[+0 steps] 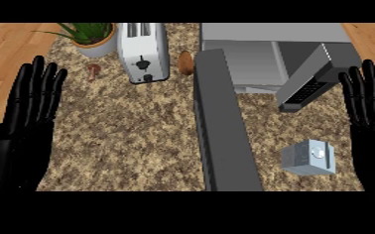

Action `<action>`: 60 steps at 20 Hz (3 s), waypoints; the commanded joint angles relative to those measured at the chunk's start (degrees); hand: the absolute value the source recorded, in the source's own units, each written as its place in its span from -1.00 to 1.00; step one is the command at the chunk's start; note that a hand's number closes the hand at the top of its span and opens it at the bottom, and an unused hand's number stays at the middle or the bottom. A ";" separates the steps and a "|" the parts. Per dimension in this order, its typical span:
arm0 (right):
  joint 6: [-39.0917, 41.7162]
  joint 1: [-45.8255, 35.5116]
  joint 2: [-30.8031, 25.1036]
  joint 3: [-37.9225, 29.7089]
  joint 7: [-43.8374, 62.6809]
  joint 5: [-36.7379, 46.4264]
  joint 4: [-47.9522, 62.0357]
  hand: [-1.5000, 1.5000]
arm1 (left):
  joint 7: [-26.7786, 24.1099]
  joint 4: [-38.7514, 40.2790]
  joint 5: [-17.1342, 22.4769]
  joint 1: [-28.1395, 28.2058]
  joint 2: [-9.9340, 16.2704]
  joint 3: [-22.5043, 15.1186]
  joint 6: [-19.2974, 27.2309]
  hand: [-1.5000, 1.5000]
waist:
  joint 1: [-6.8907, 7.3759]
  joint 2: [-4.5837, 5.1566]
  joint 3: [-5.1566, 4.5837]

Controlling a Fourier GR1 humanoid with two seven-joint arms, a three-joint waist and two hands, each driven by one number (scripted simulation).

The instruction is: Pick up the milk, place it into the microwave and close the microwave

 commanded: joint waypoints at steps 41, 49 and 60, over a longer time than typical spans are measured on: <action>22.00 26.16 4.55 -13.54 -18.71 -2.93 -2.24 -1.00 | -40.61 -14.73 6.06 63.03 5.89 -23.54 9.38 -1.00 | 0.63 0.98 0.75; 17.54 17.43 3.97 -11.92 -18.01 5.08 6.55 -1.00 | -47.10 -6.56 10.41 61.65 5.75 -19.08 7.40 -1.00 | 0.48 1.14 0.70; 12.54 9.22 2.17 -15.68 -26.80 10.02 25.11 -1.00 | -48.08 -10.82 12.06 67.02 8.81 -19.36 6.03 -1.00 | 0.18 1.15 0.75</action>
